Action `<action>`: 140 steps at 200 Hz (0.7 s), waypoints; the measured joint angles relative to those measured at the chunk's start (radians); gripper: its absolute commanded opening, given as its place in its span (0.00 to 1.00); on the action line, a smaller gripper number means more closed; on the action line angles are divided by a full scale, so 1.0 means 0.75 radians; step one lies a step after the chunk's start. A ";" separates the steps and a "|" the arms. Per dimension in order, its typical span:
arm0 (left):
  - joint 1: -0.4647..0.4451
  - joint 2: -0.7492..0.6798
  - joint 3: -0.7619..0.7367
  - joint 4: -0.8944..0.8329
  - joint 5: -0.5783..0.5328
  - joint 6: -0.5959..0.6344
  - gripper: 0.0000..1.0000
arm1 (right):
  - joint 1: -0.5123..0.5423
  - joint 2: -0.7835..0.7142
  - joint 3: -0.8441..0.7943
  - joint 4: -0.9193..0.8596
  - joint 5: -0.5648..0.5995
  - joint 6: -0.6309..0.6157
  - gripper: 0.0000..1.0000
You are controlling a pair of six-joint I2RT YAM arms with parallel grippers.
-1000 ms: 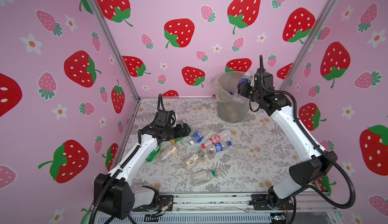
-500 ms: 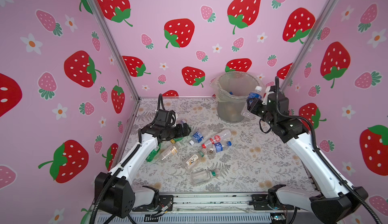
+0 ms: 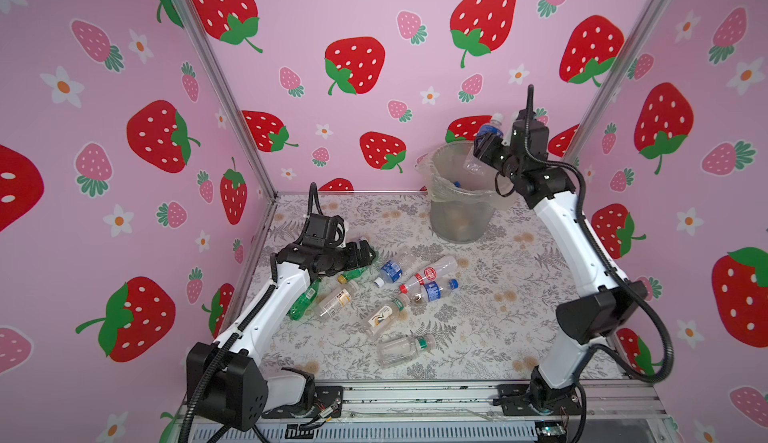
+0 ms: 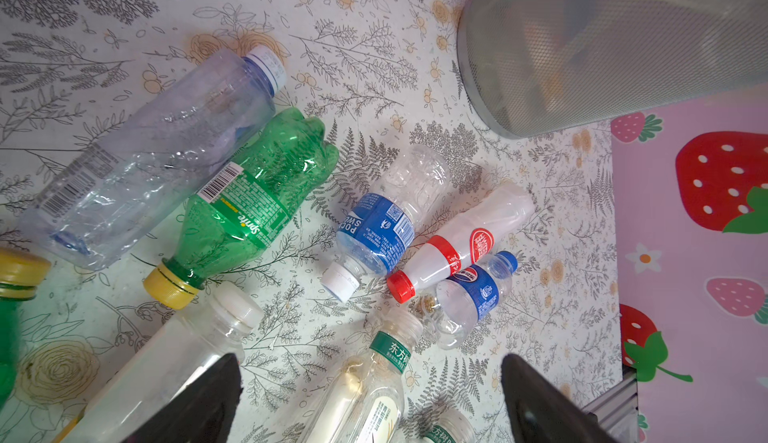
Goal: Throw the plastic bottles in the bin
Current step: 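Open the right gripper over the bin to drop the bottle, then draw the right gripper back from the bin toward the table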
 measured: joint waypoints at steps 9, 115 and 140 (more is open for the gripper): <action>0.006 0.000 0.000 -0.001 -0.001 0.001 0.99 | -0.016 0.091 0.125 -0.033 -0.016 0.001 0.99; 0.043 -0.011 0.001 -0.001 -0.002 0.000 0.99 | -0.031 -0.289 -0.315 -0.075 -0.106 0.017 0.99; 0.045 -0.028 0.000 0.000 -0.004 0.000 0.99 | -0.031 -0.456 -0.460 -0.043 -0.133 0.002 0.99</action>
